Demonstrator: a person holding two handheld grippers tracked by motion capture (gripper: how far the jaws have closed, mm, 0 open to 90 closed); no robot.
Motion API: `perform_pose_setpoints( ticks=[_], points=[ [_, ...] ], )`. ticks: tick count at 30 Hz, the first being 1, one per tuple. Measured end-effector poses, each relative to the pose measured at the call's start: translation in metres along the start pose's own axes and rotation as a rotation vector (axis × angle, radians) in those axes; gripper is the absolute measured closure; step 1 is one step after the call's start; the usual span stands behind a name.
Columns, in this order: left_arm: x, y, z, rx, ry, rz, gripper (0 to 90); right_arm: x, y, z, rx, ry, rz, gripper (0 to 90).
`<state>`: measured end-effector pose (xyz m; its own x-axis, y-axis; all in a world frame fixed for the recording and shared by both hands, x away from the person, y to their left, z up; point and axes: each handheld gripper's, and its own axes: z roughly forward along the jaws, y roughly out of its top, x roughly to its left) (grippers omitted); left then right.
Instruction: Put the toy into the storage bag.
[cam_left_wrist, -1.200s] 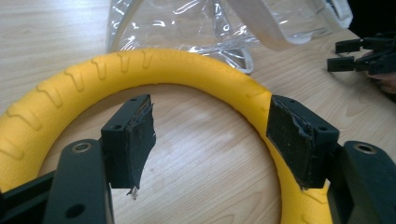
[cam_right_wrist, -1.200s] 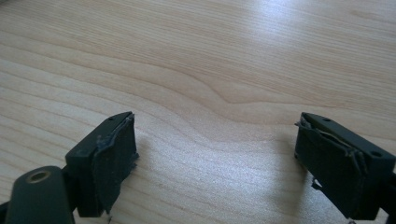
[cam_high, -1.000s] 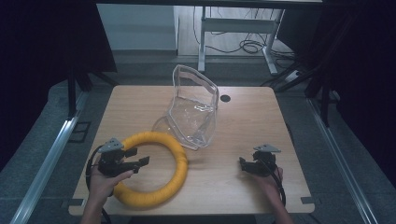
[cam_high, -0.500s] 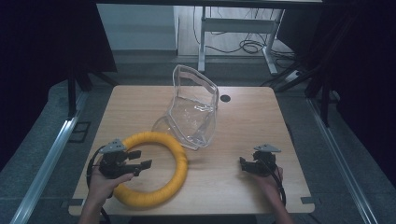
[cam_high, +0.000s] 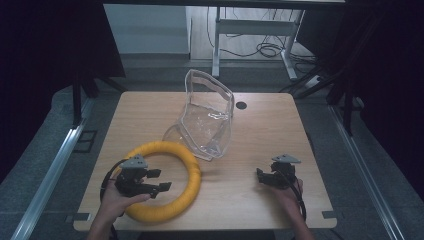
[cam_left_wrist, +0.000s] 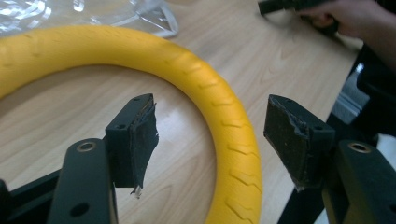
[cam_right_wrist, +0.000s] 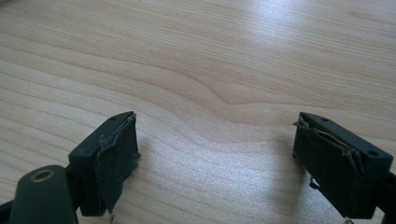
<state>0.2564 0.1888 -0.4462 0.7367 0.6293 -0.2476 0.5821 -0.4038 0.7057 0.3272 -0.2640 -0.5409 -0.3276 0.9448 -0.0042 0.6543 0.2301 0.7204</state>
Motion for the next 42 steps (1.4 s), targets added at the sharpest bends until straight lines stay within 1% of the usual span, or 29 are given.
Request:
perform_pose_setpoints(
  ticks=[2, 3, 6, 7, 8, 9, 10, 14, 16, 19, 21, 22, 23, 25, 26, 27, 29, 30, 31, 34, 42],
  points=[
    [-0.003, 0.001, 0.004, 0.029, -0.013, 0.013, 34.4, 0.0, 0.0, 0.0, 0.0, 0.0, 0.0, 14.0],
    [-0.005, 0.001, 0.007, 0.045, -0.017, 0.026, 34.3, 0.0, 0.0, 0.0, 0.0, 0.0, 0.0, 13.9],
    [-0.013, 0.003, 0.016, 0.085, -0.026, 0.052, 33.9, 0.0, 0.0, 0.0, 0.0, -0.001, -0.001, 14.0],
    [-0.013, 0.003, 0.016, 0.085, -0.026, 0.052, 33.8, 0.0, 0.0, 0.0, 0.0, -0.001, -0.001, 14.0],
    [-0.018, 0.003, 0.023, 0.132, -0.028, 0.074, 33.7, 0.0, 0.0, 0.0, 0.0, 0.0, 0.0, 14.0],
    [-0.018, 0.003, 0.023, 0.132, -0.028, 0.074, 33.4, 0.0, 0.0, 0.0, 0.0, 0.0, 0.0, 14.0],
    [-0.022, 0.003, 0.029, 0.167, -0.026, 0.087, 33.3, 0.0, 0.0, 0.0, 0.0, 0.0, -0.001, 14.0],
    [-0.027, 0.003, 0.039, 0.217, -0.015, 0.101, 33.3, 0.0, 0.0, 0.0, 0.0, 0.0, -0.001, 14.0],
    [-0.03, 0.003, 0.045, 0.25, -0.01, 0.113, 33.3, 0.0, 0.0, 0.0, -0.001, 0.0, -0.001, 14.0],
    [-0.033, 0.002, 0.053, 0.292, 0.007, 0.119, 33.3, 0.0, 0.0, 0.0, -0.001, 0.0, -0.001, 14.0],
    [-0.035, 0.001, 0.059, 0.311, 0.017, 0.12, 33.4, 0.0, 0.0, 0.0, -0.001, -0.001, -0.001, 14.0],
    [-0.035, 0.001, 0.059, 0.311, 0.017, 0.12, 33.4, 0.0, 0.0, 0.0, -0.001, -0.001, -0.001, 14.0],
    [-0.036, 0.001, 0.064, 0.324, 0.023, 0.119, 33.5, 0.0, 0.0, 0.0, 0.0, -0.001, -0.001, 14.0],
    [-0.037, 0.0, 0.068, 0.342, 0.035, 0.121, 33.7, 0.0, 0.0, 0.0, 0.0, 0.0, -0.001, 14.0],
    [-0.037, 0.0, 0.068, 0.342, 0.035, 0.121, 33.8, 0.0, 0.0, 0.0, 0.0, 0.0, -0.001, 14.0],
    [-0.038, -0.001, 0.072, 0.359, 0.041, 0.122, 34.1, 0.0, 0.0, 0.0, 0.0, -0.001, -0.001, 14.0],
    [-0.038, -0.002, 0.075, 0.368, 0.042, 0.122, 34.4, 0.0, 0.0, 0.0, 0.0, 0.0, -0.001, 14.0],
    [-0.039, -0.003, 0.079, 0.389, 0.053, 0.128, 34.5, 0.0, 0.0, 0.0, 0.0, -0.001, -0.001, 14.0],
    [-0.04, -0.003, 0.082, 0.397, 0.056, 0.129, 34.6, 0.0, 0.0, 0.0, -0.001, -0.001, 0.0, 14.0],
    [-0.042, -0.004, 0.086, 0.419, 0.067, 0.134, 35.3, 0.0, 0.0, 0.0, 0.0, 0.0, 0.0, 14.0],
    [-0.046, -0.007, 0.097, 0.471, 0.119, 0.137, 39.1, 0.0, 0.0, 0.0, -0.001, -0.001, 0.0, 14.3]
  ],
)
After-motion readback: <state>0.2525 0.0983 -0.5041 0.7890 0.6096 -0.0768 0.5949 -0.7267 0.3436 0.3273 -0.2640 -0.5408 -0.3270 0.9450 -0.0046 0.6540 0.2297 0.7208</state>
